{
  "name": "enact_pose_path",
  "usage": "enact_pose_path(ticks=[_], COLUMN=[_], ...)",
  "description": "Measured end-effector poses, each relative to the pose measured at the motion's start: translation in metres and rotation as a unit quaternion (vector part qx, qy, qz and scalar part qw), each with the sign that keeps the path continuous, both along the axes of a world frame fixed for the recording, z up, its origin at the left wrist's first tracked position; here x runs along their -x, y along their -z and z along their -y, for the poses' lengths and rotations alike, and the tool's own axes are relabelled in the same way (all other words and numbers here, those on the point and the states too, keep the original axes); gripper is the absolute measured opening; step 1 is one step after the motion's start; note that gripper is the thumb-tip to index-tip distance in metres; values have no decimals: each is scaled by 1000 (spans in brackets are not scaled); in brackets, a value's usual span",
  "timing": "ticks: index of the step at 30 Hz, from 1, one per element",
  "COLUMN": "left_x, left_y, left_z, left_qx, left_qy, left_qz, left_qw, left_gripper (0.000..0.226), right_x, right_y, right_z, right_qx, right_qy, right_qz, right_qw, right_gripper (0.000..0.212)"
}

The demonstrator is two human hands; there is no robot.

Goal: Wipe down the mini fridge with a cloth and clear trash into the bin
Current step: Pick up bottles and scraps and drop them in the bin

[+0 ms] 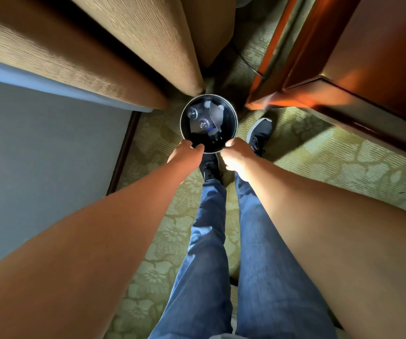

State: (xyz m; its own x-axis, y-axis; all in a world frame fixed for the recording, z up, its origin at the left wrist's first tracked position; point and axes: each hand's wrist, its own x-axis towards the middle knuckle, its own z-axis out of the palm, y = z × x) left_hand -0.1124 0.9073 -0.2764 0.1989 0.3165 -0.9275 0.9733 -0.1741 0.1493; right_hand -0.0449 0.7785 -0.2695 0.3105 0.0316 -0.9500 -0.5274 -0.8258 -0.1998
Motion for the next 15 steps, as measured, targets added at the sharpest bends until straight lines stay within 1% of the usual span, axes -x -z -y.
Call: enact_pose_path(ticks=[2,5,7,9,11,13,14,15], left_x=[-6,-19,-29,-37,-46,-55,-57,-61], left_y=[-18,-64,-101,-143,-184,-221,-236,-254], left_z=[4,7,10,14,18,24,28,33], left_qx=[4,-7,-8,-2,0,-3,-9,-18], left_qy=[12,17,20,30,42,65,110,126], left_qz=[8,27,48,93,126,148,163,163], left_qw=[1000,999,999,995,991,987,981,978], left_gripper=[41,45,47,44,42,39,35,29], right_x=[-4,-12,-17,-23,-30,-36,-38,-41], right_y=[-19,-63,-98,-140,-184,-227,-247,-267], right_z=[3,6,8,10,14,18,20,22], right_qx=[-4,-15,-28,-51,-71,-82,-90,-95], right_qy=[9,17,27,51,48,50,68,73], right_qz=[3,25,43,47,68,95,109,120], right_qw=[1000,999,998,996,994,991,988,986], right_gripper=[27,11,16,18,22,31,33,30])
